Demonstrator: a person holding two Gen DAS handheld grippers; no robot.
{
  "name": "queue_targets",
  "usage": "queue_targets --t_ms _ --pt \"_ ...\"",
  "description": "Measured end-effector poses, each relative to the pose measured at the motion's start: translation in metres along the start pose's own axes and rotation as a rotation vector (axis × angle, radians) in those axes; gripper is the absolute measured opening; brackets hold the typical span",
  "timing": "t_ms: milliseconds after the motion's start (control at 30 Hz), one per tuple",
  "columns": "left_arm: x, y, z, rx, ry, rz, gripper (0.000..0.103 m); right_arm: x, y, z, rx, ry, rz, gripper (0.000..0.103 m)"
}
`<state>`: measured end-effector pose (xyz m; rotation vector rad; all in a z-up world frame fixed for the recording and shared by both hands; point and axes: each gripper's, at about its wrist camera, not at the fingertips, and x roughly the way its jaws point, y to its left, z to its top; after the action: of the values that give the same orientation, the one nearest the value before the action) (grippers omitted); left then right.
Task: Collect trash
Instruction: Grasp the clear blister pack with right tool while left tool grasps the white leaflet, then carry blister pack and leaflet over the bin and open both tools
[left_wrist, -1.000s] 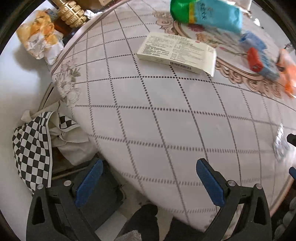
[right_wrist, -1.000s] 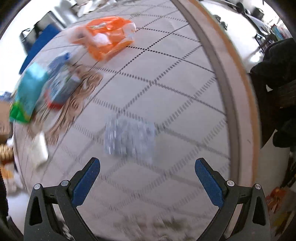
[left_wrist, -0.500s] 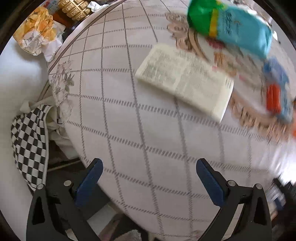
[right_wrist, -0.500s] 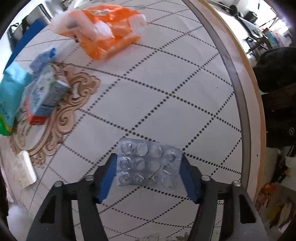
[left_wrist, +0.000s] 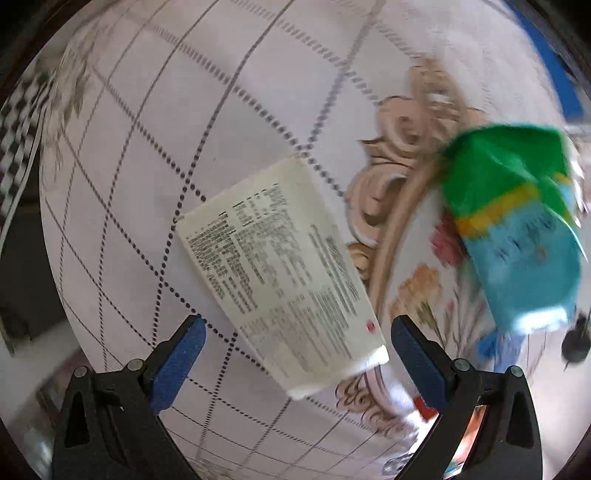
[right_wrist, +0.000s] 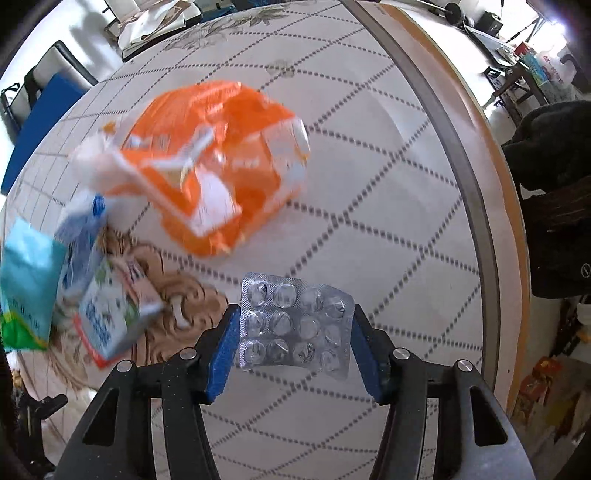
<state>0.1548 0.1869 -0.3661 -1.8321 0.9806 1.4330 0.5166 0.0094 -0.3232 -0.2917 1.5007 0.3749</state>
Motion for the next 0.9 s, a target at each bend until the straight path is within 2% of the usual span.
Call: queue_targets --t_ms 133,200,233,333,467,600,667,733,800,867,900 --pt "0.017 0.01 0.005 -0.096 0.049 -0.011 0.101 0.005 0.01 0.011 -0.005 0.015 -0.005 0.06" --pt "0.016 0.01 0.004 -0.081 0.032 -0.021 0.093 0.01 0.006 0.021 -0.009 0.023 0.0 0.06" --pt "0.011 0.007 0.0 -0.044 0.003 -0.009 0.081 0.01 0.008 0.022 -0.017 0.027 0.006 0.06" --pt "0.005 -0.007 -0.015 0.131 -0.06 0.071 0.081 0.012 -0.017 0.025 -0.064 0.053 0.033 0.06" --pt "0.009 -0.017 -0.053 0.422 -0.109 0.155 0.081 0.021 -0.027 0.005 -0.214 0.121 0.074 0.06" --pt "0.026 -0.001 -0.124 0.744 -0.119 0.243 0.081 0.023 -0.036 -0.03 -0.38 0.161 0.058 0.061" --pt "0.037 0.013 -0.154 0.851 -0.104 0.285 0.081 0.027 -0.043 -0.047 -0.441 0.181 0.044 0.062" --pt "0.046 0.028 -0.178 0.907 -0.101 0.304 0.081 0.029 -0.049 -0.056 -0.464 0.188 0.033 0.064" --pt "0.046 0.034 -0.186 0.896 -0.117 0.293 0.082 0.03 -0.051 -0.062 -0.491 0.176 0.015 0.065" --pt "0.048 0.039 -0.179 0.856 -0.116 0.285 0.084 0.031 -0.05 -0.061 -0.502 0.164 0.004 0.067" --pt "0.047 0.043 -0.165 0.826 -0.113 0.273 0.084 0.033 -0.049 -0.06 -0.5 0.165 -0.005 0.07"
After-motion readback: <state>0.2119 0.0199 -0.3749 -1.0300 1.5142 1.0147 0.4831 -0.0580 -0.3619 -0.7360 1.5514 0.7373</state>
